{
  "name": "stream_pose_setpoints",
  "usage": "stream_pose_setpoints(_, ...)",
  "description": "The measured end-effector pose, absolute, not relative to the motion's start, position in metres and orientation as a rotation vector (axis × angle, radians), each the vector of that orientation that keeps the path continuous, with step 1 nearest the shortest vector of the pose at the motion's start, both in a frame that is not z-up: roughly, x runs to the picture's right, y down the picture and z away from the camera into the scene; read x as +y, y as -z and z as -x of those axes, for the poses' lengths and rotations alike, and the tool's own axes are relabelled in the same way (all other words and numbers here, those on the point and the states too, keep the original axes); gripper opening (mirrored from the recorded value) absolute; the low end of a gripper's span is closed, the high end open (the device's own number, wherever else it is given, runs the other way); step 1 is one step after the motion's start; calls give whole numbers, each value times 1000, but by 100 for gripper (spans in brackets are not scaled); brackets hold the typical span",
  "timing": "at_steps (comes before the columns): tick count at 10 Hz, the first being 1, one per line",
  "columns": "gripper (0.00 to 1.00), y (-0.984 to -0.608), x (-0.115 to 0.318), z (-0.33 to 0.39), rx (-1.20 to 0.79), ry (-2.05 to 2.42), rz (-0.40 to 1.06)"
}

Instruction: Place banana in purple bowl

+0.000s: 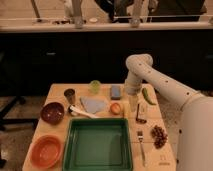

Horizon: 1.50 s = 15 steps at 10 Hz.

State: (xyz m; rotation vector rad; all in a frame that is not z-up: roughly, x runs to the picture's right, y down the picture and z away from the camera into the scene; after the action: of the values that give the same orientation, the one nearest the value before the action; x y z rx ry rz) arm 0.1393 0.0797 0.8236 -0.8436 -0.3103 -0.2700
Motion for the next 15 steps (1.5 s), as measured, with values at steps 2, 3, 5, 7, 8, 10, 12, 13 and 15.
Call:
stream_pose_setpoints(2, 80, -828, 80, -146, -360, 256, 845)
stream_pose_setpoints(3, 80, -830, 81, -150, -391, 251, 850)
stream_pose_setpoints(5, 80, -839, 87, -151, -449, 279, 886)
stream_pose_setpoints(7, 80, -847, 91, -152, -477, 290, 911)
stream_pose_setpoints(8, 80, -850, 93, -156, -481, 287, 919)
stream_pose_setpoints(10, 80, -854, 95, -157, -483, 286, 924)
stream_pose_setpoints(12, 80, -857, 100, -159, -498, 304, 935)
stream_pose_setpoints(13, 80, -858, 102, -159, -505, 319, 941)
stream_pose_setpoints(15, 80, -862, 105, -156, -514, 345, 959)
